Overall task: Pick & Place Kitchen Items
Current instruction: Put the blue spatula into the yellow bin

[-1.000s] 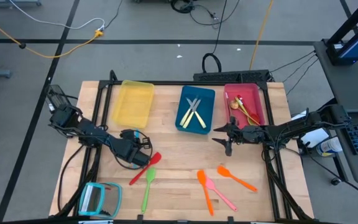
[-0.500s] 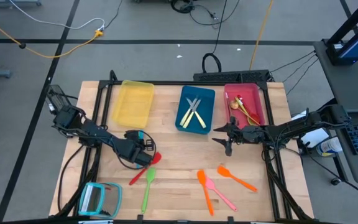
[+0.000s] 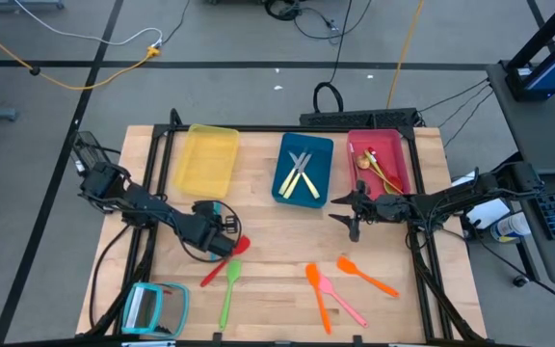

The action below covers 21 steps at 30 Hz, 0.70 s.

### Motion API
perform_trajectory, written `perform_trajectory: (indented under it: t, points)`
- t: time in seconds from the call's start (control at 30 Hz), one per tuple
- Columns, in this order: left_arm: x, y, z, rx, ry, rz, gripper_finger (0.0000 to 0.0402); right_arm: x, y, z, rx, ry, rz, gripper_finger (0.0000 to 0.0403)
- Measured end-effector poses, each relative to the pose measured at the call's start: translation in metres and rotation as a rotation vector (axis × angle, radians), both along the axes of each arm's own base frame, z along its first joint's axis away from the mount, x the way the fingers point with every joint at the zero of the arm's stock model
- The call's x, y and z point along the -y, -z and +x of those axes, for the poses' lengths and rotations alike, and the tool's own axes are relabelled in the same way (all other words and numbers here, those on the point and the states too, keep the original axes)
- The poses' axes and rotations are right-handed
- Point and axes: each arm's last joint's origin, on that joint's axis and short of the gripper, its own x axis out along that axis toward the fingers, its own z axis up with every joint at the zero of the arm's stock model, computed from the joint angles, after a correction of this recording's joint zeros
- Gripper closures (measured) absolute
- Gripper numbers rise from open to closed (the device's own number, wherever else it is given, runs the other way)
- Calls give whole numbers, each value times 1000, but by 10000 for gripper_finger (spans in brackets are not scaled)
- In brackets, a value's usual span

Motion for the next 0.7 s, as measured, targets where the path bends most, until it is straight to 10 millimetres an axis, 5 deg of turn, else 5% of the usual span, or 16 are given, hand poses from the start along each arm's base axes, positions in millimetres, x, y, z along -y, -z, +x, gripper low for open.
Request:
perform_trajectory:
  t: [0.47,0.7]
  points:
    - [-1,-25,-13,-1,25,-46,386,0,0,0,-2,0,0,202]
    - [20,-64,11,147,213,20,387,0,0,0,-3,0,0,202]
